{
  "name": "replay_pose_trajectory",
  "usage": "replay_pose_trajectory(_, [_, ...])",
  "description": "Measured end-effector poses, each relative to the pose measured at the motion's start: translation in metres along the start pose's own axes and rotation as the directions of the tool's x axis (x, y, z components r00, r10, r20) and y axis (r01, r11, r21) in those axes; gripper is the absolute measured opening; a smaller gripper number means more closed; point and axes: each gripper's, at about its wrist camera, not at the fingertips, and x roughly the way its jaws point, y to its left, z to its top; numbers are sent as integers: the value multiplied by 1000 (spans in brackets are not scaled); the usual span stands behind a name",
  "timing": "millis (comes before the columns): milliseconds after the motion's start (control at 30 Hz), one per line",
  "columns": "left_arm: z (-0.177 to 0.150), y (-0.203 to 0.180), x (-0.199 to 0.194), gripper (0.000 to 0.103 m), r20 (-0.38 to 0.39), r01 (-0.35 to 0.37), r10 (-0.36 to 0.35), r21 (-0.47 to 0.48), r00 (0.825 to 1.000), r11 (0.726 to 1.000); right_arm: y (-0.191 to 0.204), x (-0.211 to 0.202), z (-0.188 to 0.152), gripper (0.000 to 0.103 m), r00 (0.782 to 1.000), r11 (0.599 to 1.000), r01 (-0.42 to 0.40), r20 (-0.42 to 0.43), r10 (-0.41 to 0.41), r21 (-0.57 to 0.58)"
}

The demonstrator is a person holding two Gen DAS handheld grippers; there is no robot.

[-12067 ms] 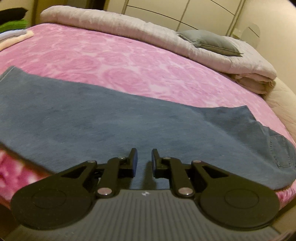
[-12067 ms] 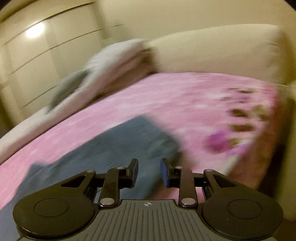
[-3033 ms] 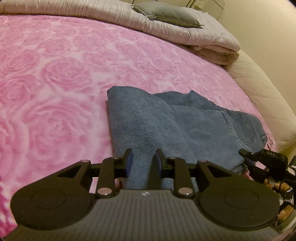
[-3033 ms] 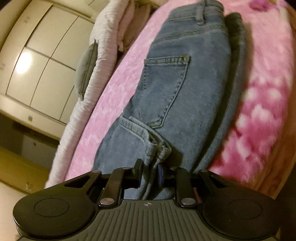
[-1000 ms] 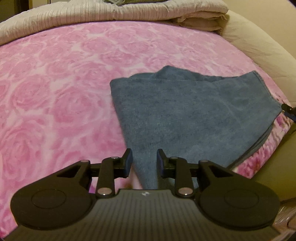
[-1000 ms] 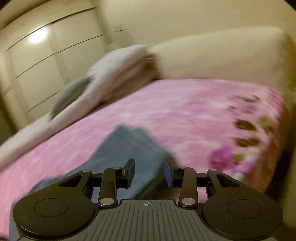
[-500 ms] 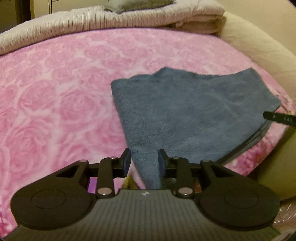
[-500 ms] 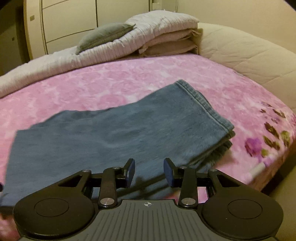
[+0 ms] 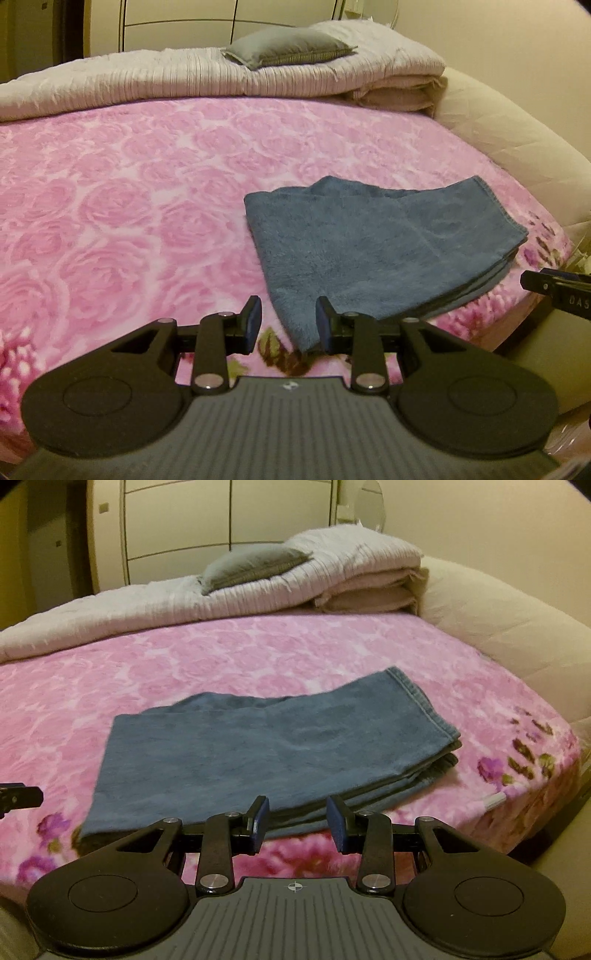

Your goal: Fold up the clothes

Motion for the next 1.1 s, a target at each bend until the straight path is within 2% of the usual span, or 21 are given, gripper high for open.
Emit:
replay_pose_trajectory(367, [-11,3,-42,27,61,6,-5,-4,998,1000,16,-33,-5,39,997,999,-43,62,44,-9])
replay_pose_trajectory(533, [-20,15,-36,27,30,29,-28,-19,999,999,8,-25,-14,39,990,988,-131,62,126,77])
replay_pose_trajectory(633, [-26,23,-24,26,-10,36,-36,-42,999,998,1,-8,-24,39,978,966,-209,29,207,152])
replay_pose_trajectory(733, [-27,27,-7,25,-39,52,-54,-46,998,998,-2,12,-30,38,970,951,-240,3,244,194])
replay_pose_trajectory(967, [-12,16,47,25,-75,118,-119,-25,990,993,2,50,-22,38,958,945,-284,26,284,163])
replay_pose_trajectory(1100, [-7,6,82,25,-100,130,-128,18,987,991,10,77,-20,38,957,951,-289,43,286,111])
